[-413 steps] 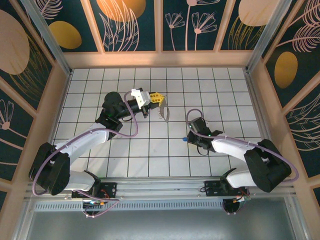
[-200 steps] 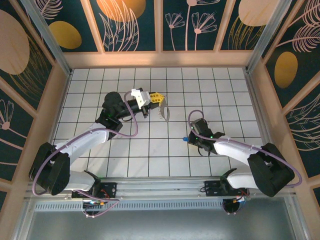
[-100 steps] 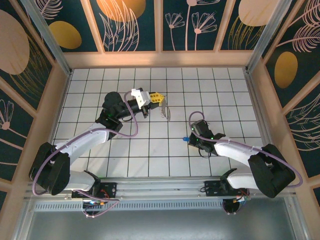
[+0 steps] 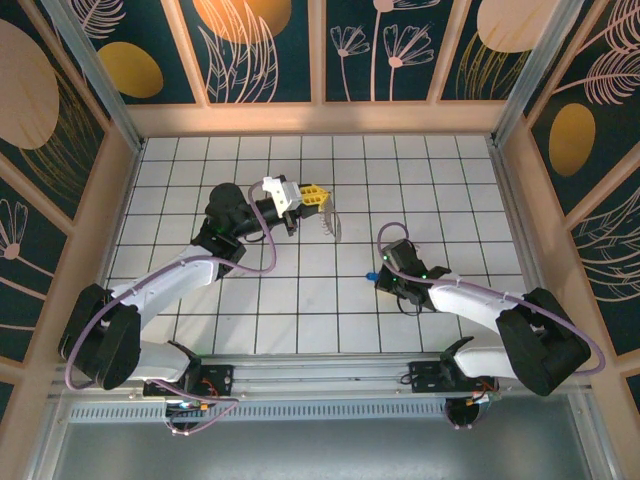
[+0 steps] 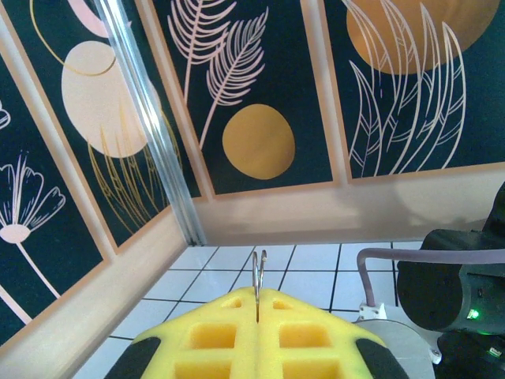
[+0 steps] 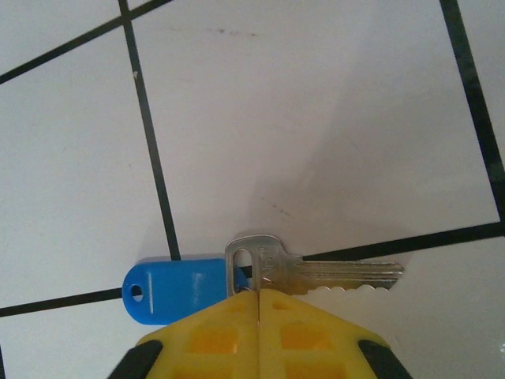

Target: Put the keys on the keyring

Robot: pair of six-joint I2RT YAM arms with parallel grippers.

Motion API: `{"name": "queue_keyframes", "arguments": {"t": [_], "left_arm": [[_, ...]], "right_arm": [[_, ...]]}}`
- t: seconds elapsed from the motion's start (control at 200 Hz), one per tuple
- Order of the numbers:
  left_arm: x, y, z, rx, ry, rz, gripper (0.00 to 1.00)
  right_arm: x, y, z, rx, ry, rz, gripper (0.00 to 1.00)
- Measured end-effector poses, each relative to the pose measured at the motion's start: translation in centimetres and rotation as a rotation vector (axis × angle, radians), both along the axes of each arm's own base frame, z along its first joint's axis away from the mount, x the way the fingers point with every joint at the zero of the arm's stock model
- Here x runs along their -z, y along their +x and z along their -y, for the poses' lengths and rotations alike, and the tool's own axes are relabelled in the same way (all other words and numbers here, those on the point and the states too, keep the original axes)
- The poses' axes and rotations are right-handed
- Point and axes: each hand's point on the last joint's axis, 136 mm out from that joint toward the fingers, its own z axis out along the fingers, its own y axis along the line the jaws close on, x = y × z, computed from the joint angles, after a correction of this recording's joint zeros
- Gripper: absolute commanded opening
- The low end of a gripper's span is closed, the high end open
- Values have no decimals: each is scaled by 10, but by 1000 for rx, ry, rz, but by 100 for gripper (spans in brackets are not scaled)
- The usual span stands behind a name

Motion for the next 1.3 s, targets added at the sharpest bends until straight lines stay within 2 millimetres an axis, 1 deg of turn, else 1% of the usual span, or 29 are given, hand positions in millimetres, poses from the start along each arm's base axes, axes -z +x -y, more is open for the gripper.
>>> {"name": "queue_keyframes", "arguments": {"t": [0.18,0.245,0.325,0.455,0.676,0.906,1.071,1.151,1.296], "left_arm": [[0,0,0,0,0,0,0],[0,0,0,0,0,-1,0],[0,0,0,0,0,-1,0],[0,0,0,0,0,-1,0],[0,0,0,1,-4,-13,0],[0,1,0,1,-6,-19,0],[0,1,0,-1,-6,-18,0],[0,1,0,-1,-5,-19,0],[0,6,3,1,-1,-25,0]], "right_arm": [[-4,1,-1,0,7,12,0],[-9,2,-1,0,15,27,0],[-19,5,-1,1,32,60,0],[-46,12,-2,-4,67,141,0],[-103,36,-6,-38,125,304,0],[-148,57,-1,-95,191,441,0],[-180,63,-8,-190,270,553,0],[-198,63,-15,-254,314,617,0],[-224,58,-32,-375,374,711,0]]}}
